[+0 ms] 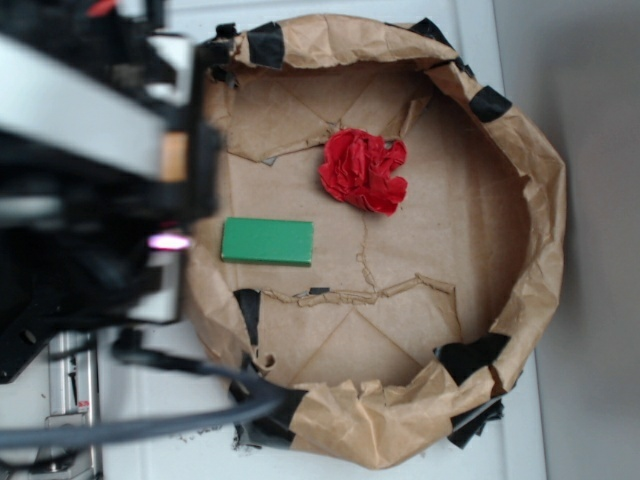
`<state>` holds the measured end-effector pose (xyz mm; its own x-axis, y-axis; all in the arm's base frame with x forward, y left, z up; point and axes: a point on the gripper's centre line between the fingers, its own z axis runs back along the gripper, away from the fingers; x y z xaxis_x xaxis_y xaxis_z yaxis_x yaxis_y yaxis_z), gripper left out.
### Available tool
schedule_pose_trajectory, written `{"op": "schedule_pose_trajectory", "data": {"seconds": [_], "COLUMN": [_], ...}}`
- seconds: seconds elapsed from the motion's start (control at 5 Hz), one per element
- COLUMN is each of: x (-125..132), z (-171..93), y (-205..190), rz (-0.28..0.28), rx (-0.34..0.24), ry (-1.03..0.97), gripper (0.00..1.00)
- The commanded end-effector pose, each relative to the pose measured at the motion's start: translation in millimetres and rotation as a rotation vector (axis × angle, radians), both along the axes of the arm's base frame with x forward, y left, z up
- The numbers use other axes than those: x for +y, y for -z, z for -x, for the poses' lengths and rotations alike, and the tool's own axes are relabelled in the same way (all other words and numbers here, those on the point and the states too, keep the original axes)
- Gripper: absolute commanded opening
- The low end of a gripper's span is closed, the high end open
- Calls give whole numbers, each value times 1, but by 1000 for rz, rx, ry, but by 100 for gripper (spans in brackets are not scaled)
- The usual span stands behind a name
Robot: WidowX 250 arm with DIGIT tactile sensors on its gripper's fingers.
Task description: Grab the red paper.
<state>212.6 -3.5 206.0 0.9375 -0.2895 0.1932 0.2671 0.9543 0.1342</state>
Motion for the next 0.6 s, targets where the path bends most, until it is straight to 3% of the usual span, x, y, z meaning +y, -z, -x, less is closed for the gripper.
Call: {"op": "schedule_pose_trajectory", "data": {"seconds": [0.0, 0.2, 0.4], "x": [25, 31, 38], "z": [-75, -83, -72], "y": [81, 132, 161], "rz": [82, 54, 74], "rx": [-101, 12, 136], "ry": [30, 113, 182], "gripper": [100, 100, 100]}}
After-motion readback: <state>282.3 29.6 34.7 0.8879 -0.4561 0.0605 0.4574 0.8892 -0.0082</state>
